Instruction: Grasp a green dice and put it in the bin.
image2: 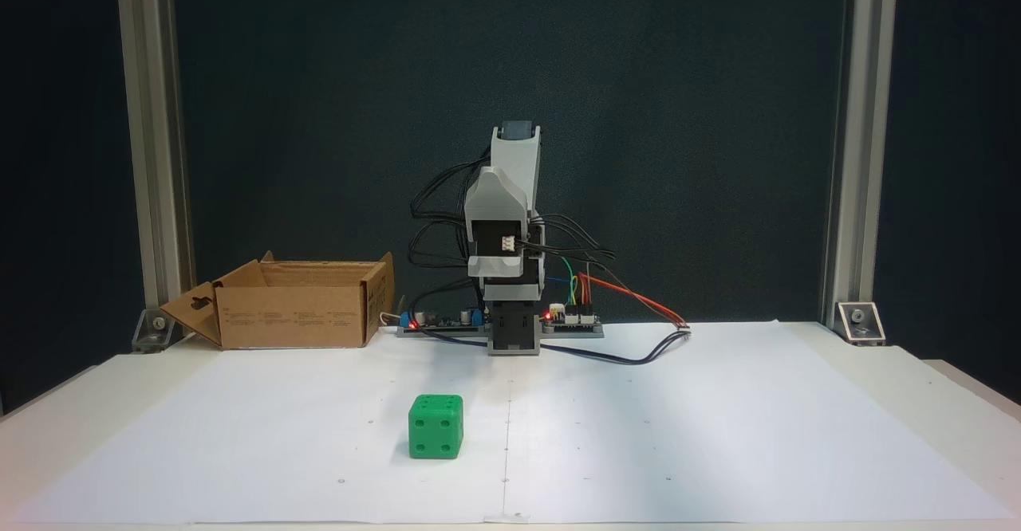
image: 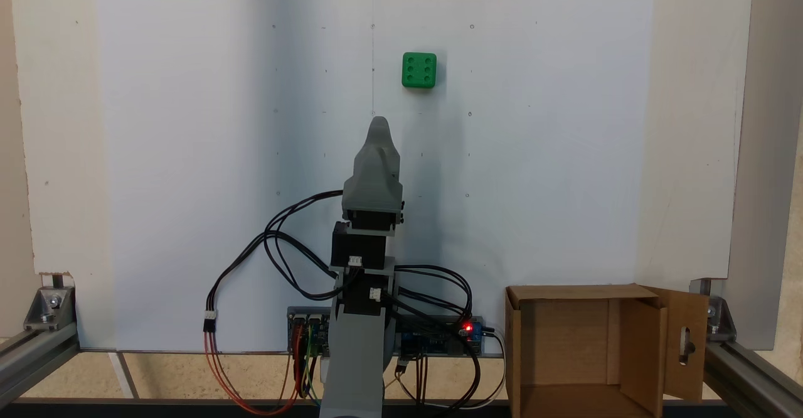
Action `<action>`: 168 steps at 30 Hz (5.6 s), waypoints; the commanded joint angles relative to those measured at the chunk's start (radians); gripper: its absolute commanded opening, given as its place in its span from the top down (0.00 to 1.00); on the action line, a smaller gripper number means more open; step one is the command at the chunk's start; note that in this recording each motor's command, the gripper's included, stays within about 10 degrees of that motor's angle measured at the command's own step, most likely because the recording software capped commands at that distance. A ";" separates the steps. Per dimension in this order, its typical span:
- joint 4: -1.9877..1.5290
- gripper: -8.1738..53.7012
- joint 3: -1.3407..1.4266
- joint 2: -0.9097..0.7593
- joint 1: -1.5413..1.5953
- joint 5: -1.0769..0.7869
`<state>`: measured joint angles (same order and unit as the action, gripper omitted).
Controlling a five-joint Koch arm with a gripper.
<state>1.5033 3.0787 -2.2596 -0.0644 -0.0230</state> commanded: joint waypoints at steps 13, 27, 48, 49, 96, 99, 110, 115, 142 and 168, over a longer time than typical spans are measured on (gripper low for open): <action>-0.055 0.15 0.051 -0.106 -0.083 0.029; -0.051 0.15 0.051 -0.107 -0.078 0.031; -0.003 0.15 0.051 -0.107 -0.078 0.025; -0.005 0.15 0.051 -0.106 -0.077 0.025; -1.529 0.16 -0.747 -0.114 -0.080 -0.009; -1.718 0.16 -0.773 -0.109 -0.074 -0.005; -2.303 0.16 -1.094 0.026 -0.032 0.017; -2.490 0.16 -1.316 0.245 -0.040 0.015; -2.832 0.16 -2.079 0.905 -0.129 -0.152; -2.758 0.16 -2.115 1.025 -0.160 -0.193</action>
<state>-1.2579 1.0232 -1.2318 -0.2178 -0.1749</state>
